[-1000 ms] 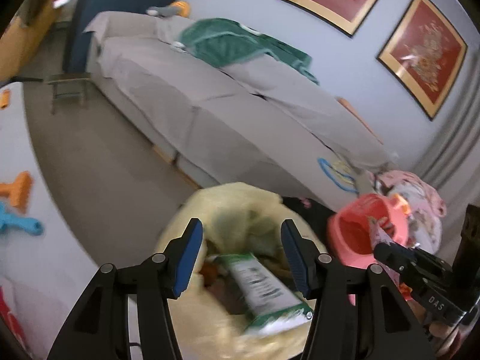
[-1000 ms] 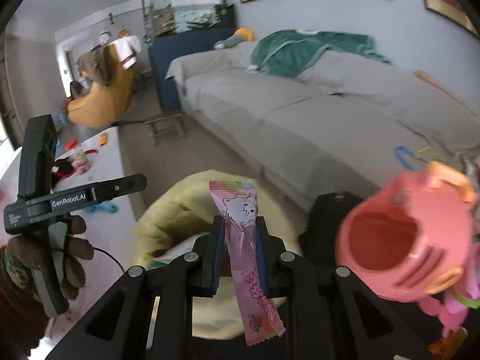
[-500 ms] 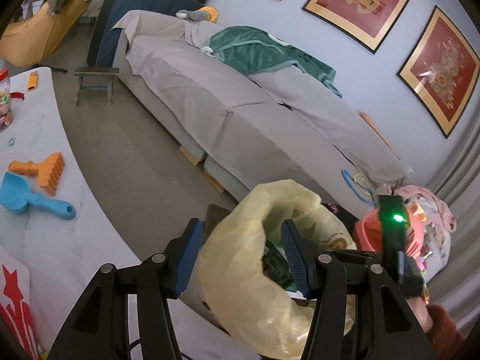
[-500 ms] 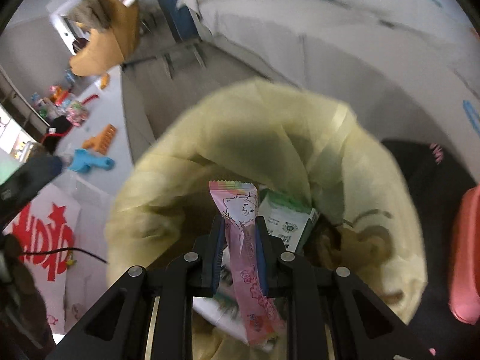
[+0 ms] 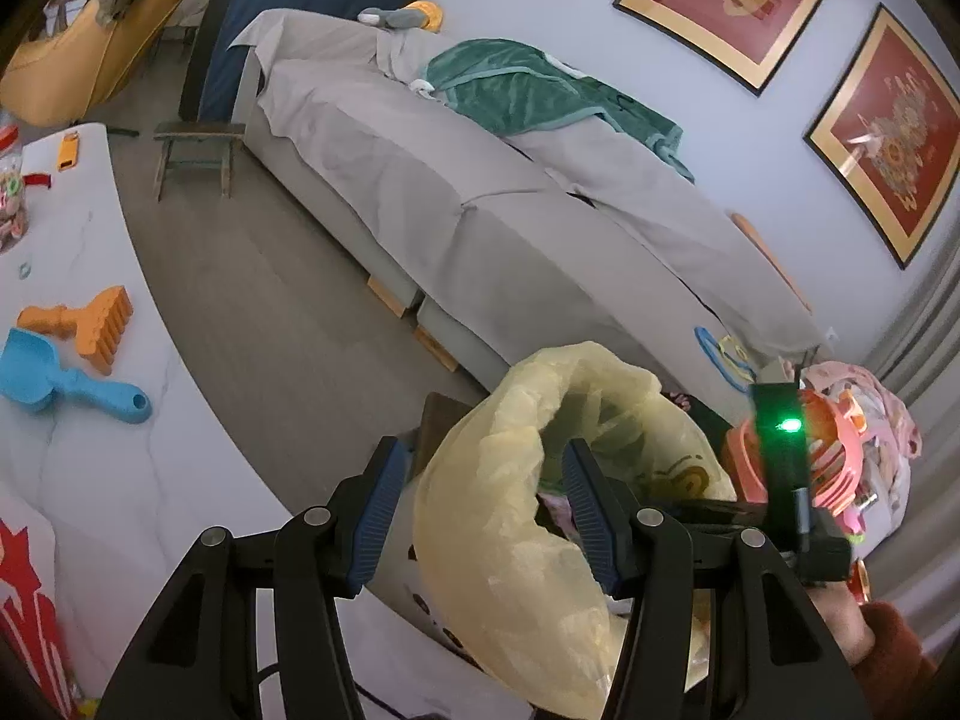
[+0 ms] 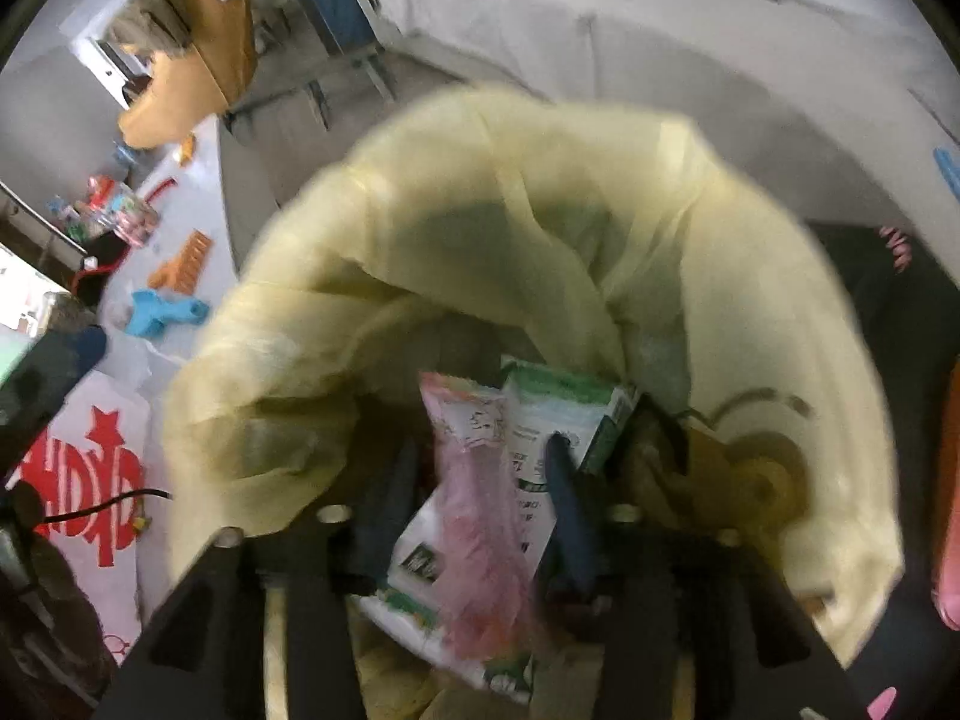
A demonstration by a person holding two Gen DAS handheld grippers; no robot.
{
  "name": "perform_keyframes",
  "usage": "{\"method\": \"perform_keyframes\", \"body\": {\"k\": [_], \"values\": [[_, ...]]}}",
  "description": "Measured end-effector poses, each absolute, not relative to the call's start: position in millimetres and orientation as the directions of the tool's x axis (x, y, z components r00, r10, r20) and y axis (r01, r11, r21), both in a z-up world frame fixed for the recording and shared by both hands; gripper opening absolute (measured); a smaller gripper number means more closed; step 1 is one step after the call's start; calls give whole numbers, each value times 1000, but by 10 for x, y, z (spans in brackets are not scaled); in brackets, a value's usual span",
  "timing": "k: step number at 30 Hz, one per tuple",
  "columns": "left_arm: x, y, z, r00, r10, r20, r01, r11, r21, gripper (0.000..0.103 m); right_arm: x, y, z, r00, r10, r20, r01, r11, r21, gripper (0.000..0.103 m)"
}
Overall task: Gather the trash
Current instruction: 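Carry the green pack and pink wrapper over the yellow trash bag and open both grippers, then return to the table and grasp the gold-red snack wrapper with the left gripper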
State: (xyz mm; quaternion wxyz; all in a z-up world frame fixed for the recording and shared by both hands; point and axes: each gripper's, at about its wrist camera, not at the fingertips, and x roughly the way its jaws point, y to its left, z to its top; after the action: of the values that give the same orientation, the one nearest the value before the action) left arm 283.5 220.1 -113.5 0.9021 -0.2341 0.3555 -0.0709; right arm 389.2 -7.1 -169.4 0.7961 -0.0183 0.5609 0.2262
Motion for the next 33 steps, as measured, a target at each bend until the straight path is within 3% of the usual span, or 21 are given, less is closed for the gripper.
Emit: {"method": "perform_keyframes", "body": {"k": [13,24,33], "values": [[2569,1509,-672,752,-344,-563,98,902,-420,56,2926,-839,-709,568,347,-746,-356,921,158,51],[2112,146,-486,652,-515,-556,360,856,-371,56,1673,-1995,-312,788,107,-607,-115,993,27,51],[1766,-830,-709,502,-619,-605,518,775,-363,56,834,-3038,-395,797,-73,-599,113,993,28,51]]}}
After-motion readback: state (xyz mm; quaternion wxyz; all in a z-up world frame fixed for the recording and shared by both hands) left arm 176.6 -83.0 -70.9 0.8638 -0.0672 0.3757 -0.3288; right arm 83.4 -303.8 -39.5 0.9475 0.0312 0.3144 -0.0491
